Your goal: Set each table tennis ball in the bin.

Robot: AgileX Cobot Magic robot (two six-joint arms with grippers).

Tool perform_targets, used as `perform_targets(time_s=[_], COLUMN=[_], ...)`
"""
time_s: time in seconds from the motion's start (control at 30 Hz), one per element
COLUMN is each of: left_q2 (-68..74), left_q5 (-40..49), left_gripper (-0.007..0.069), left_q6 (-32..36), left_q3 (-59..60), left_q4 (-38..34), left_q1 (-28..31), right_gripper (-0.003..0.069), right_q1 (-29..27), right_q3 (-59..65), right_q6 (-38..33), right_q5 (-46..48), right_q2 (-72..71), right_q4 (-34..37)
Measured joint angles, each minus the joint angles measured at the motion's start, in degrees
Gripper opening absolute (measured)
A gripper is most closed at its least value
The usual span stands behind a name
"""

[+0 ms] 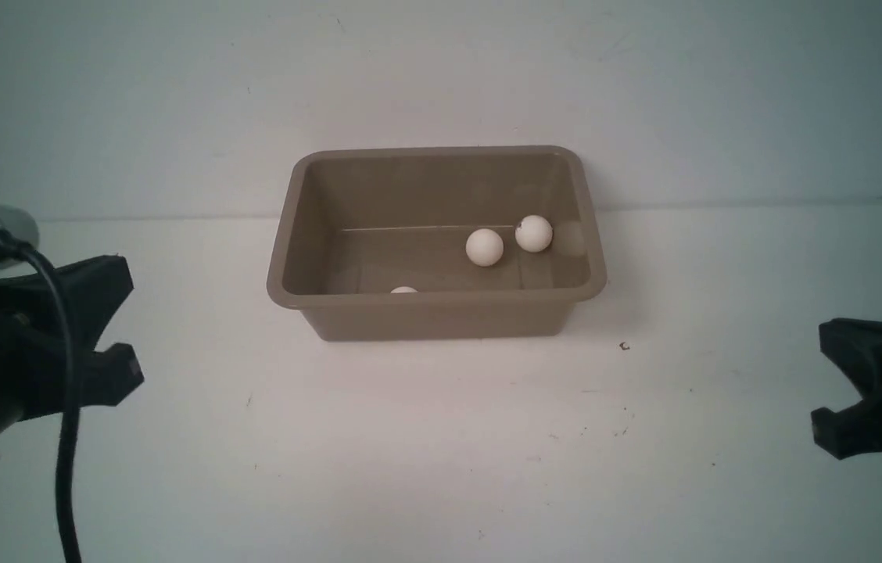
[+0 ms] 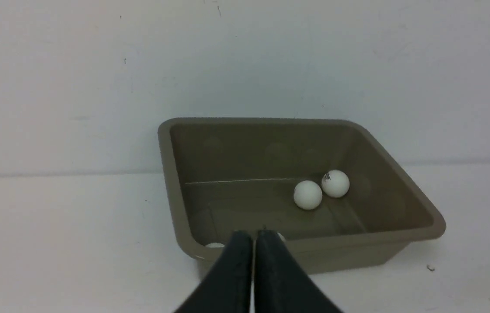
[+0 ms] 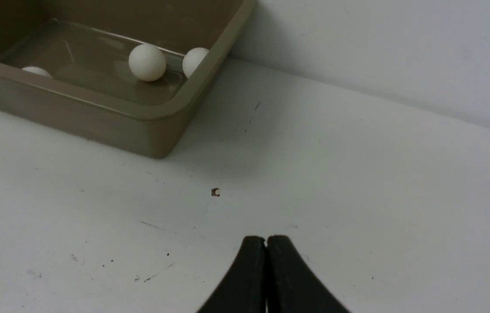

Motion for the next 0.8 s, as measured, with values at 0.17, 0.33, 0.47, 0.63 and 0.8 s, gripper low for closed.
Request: perform_targets(time_s=[0.17, 0.33, 0.47, 0.63, 0.8], left_q2=[-9.3, -21.4, -27.9, -36.7, -42.8], left_q5=[-5.8, -13.1, -18.4, -19.6, -19.7], left_gripper=[-0.0004, -0.0004, -0.0004, -0.0004, -0.0004], left_q6=[9.0, 14.2, 16.6, 19.1, 19.3], left_q3=[2.6, 7.9, 13.3, 21.4, 26.0], left_q4=[-2.7, -8.2, -12.3, -13.2, -13.3], left_q1=[3.1, 9.2, 13.6, 14.7, 14.8], right_gripper=[-0.0015, -0.0015, -0.0015, -0.0015, -0.0015], right_q1=[0.0, 0.0, 0.0, 0.0, 0.0], right_q3=[0.0, 0.0, 0.1, 0.2, 0.2], right_q6=[0.0, 0.0, 0.0, 0.0, 0.0], right_q5=[0.0, 0.0, 0.0, 0.0, 0.0], right_q2=[0.0, 0.0, 0.0, 0.0, 0.0], right_q4=[0.0, 0.0, 0.0, 0.0, 0.0])
